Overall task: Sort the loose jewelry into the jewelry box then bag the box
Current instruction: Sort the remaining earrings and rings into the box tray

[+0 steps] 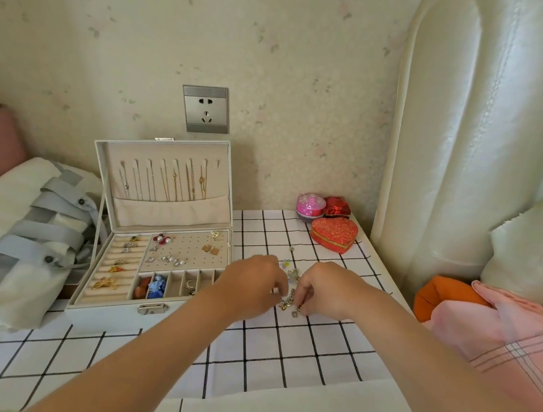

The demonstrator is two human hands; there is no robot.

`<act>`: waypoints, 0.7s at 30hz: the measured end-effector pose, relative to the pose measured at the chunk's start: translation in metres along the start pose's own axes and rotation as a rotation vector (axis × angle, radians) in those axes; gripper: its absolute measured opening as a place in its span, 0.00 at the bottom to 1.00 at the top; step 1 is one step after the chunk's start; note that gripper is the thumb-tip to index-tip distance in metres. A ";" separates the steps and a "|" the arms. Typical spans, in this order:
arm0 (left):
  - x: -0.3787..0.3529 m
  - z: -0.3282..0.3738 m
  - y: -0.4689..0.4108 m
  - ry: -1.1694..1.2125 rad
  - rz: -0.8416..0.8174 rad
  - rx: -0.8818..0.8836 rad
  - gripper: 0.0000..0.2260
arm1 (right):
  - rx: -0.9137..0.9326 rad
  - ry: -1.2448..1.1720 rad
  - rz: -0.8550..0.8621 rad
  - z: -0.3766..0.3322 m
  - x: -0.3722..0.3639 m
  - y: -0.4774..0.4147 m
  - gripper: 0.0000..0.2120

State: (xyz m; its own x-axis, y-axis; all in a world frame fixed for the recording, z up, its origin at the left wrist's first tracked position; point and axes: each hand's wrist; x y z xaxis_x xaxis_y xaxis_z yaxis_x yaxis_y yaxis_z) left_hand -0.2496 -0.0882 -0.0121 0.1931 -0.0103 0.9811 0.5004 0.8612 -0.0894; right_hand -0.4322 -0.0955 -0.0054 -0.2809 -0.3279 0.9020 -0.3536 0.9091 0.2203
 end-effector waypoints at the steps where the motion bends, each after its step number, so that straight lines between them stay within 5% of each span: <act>1: 0.000 0.002 0.000 0.011 -0.014 -0.013 0.06 | -0.001 -0.001 -0.001 0.000 0.000 0.000 0.06; 15: -0.006 0.012 -0.005 -0.129 -0.016 0.013 0.05 | -0.006 -0.202 0.098 -0.002 0.009 0.001 0.05; 21: 0.002 0.009 -0.005 0.030 0.140 0.075 0.04 | -0.003 -0.378 0.169 -0.004 0.015 0.006 0.10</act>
State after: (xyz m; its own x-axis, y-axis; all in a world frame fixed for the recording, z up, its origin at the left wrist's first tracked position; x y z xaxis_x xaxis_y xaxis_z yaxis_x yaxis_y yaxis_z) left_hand -0.2588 -0.0880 -0.0081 0.2818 0.0987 0.9544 0.4027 0.8907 -0.2110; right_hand -0.4343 -0.0942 0.0108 -0.6427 -0.2445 0.7261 -0.2718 0.9588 0.0822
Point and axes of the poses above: each hand's wrist, its own y-axis away from the middle knuckle, its own x-axis out of the back of the hand, z = x × y, and after that the axes turned 2 degrees about -x, right-handed
